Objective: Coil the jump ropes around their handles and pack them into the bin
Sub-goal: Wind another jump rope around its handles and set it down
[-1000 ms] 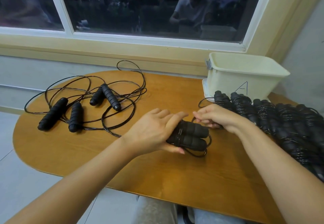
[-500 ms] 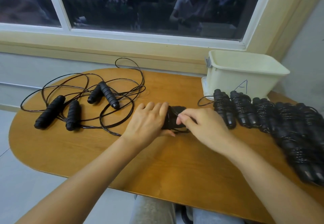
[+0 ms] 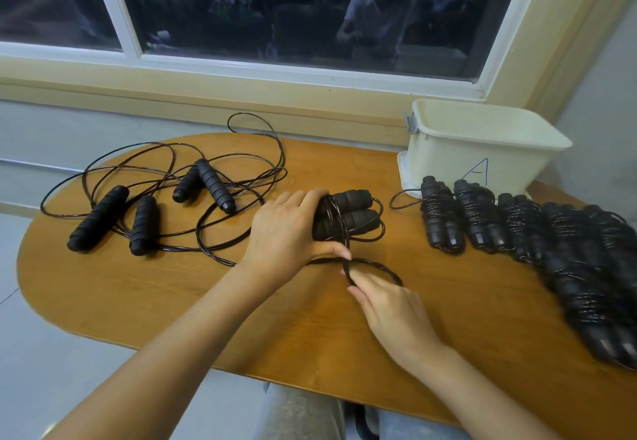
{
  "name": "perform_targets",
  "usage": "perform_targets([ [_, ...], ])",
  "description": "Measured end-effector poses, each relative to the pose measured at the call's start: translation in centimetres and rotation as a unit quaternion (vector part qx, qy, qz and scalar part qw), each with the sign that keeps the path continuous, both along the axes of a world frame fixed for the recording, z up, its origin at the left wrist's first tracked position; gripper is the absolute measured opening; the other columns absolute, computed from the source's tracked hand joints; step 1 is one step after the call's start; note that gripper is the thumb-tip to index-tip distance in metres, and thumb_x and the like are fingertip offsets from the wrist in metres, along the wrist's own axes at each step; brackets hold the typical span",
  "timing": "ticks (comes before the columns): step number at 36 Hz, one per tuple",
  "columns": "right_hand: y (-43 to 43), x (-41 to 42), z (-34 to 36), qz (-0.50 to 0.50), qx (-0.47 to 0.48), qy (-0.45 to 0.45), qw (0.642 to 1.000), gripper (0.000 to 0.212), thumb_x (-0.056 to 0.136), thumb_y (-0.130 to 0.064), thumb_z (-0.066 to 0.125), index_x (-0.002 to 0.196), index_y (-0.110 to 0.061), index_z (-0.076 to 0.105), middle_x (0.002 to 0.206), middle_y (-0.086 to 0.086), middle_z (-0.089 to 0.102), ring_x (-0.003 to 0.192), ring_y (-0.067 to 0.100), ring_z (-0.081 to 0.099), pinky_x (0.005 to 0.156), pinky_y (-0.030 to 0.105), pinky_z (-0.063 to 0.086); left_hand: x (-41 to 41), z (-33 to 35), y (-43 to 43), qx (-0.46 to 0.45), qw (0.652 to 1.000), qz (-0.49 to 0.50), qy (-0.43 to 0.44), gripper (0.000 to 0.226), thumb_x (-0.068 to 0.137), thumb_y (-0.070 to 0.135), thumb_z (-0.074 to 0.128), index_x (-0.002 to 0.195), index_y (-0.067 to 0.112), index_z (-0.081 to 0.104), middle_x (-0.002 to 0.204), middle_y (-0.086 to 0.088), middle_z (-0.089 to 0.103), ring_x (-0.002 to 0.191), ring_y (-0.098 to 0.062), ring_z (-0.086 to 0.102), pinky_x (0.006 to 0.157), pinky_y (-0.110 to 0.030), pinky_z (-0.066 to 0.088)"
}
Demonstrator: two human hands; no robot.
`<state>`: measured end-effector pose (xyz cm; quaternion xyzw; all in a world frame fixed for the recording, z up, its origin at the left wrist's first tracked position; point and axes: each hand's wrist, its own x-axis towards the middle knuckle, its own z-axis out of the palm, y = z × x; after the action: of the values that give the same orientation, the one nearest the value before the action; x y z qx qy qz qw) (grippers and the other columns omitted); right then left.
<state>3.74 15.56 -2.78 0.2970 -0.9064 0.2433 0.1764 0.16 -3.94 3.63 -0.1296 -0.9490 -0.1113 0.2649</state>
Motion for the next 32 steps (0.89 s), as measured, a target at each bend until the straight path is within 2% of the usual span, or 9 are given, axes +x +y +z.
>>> perform_targets([
  [4,-0.9,-0.2,-0.6,-0.007,0.029,0.083,0.996,0.030,0.098,-0.030,0.045,0.110,-0.013,0.067,0.074,-0.008,0.063,0.055,0.007,0.061,0.038,0.020,0.045,0.3,0.1,0.4,0.020,1.000,0.005,-0.005,0.107,0.059,0.093,0.041,0.126,0.011,0.059,0.102,-0.004,0.071,0.088,-0.025,0.068,0.064,-0.038,0.055],
  [7,-0.9,-0.3,-1.1,-0.003,0.046,0.130,0.990,0.021,0.092,-0.021,0.064,0.109,-0.009,0.070,0.076,-0.004,0.065,0.057,0.009,0.063,0.042,0.020,0.045,0.6,0.2,0.5,0.017,1.000,0.013,-0.011,0.103,0.062,0.093,0.041,0.128,0.015,0.057,0.102,-0.001,0.070,0.090,-0.021,0.067,0.066,-0.036,0.054],
  [12,-0.1,-0.9,-1.5,0.000,0.059,0.151,0.987,0.031,0.098,-0.029,0.050,0.112,-0.008,0.069,0.080,-0.004,0.070,0.065,0.008,0.066,0.047,0.021,0.052,0.5,-0.1,0.2,0.058,0.997,0.039,-0.013,0.082,0.067,0.084,0.048,0.120,0.022,0.059,0.098,0.007,0.067,0.088,-0.015,0.064,0.064,-0.024,0.043],
  [15,1.0,-1.2,-1.2,-0.015,0.039,0.173,0.984,0.027,0.095,-0.032,0.055,0.096,-0.011,0.071,0.074,-0.003,0.067,0.063,0.011,0.063,0.047,0.023,0.051,0.1,0.2,-0.2,0.098,0.994,0.054,-0.022,0.078,0.069,0.078,0.053,0.124,0.023,0.057,0.101,0.008,0.067,0.093,-0.012,0.063,0.065,-0.023,0.038],
  [17,2.0,-1.7,-0.9,-0.018,0.029,0.191,0.981,0.025,0.094,-0.031,0.057,0.087,-0.011,0.071,0.077,-0.001,0.066,0.070,0.014,0.062,0.054,0.026,0.053,0.0,0.4,-0.4,0.118,0.992,0.051,-0.014,0.080,0.069,0.080,0.050,0.124,0.023,0.058,0.100,0.011,0.066,0.092,-0.010,0.063,0.063,-0.020,0.038],
  [22,4.7,-3.5,-1.2,0.039,0.034,0.188,0.981,0.029,0.095,-0.034,0.053,0.088,-0.013,0.072,0.087,-0.002,0.067,0.090,0.012,0.058,0.104,0.032,0.041,-0.2,1.1,-1.0,0.160,0.986,0.042,-0.005,0.082,0.068,0.080,0.049,0.125,0.022,0.058,0.103,0.011,0.066,0.092,-0.006,0.060,0.063,-0.009,0.032],
  [26,6.4,-4.6,-1.3,0.098,0.009,0.108,0.989,0.038,0.102,-0.041,0.045,0.092,-0.014,0.070,0.091,-0.005,0.068,0.095,0.006,0.060,0.112,0.033,0.036,-0.6,1.5,-1.5,0.171,0.985,0.028,-0.007,0.086,0.066,0.081,0.045,0.127,0.022,0.057,0.106,0.009,0.068,0.094,-0.005,0.059,0.065,-0.016,0.037],
  [29,7.2,-5.4,-1.1,0.112,0.007,0.051,0.992,0.040,0.102,-0.046,0.043,0.093,-0.020,0.071,0.088,-0.017,0.065,0.090,-0.005,0.057,0.114,0.032,0.033,-0.6,1.4,-1.8,0.185,0.983,0.013,-0.009,0.084,0.068,0.080,0.048,0.128,0.022,0.057,0.104,0.011,0.066,0.091,-0.003,0.056,0.069,-0.022,0.043],
  [32,7.6,-6.0,-0.5,0.084,-0.046,-0.016,0.995,0.045,0.099,-0.058,0.041,0.087,-0.025,0.070,0.086,-0.027,0.059,0.092,-0.011,0.056,0.117,0.022,0.026,-0.5,1.2,-2.2,0.198,0.980,-0.008,-0.004,0.080,0.069,0.077,0.052,0.127,0.023,0.057,0.100,0.019,0.061,0.090,-0.002,0.056,0.070,-0.015,0.041],
])
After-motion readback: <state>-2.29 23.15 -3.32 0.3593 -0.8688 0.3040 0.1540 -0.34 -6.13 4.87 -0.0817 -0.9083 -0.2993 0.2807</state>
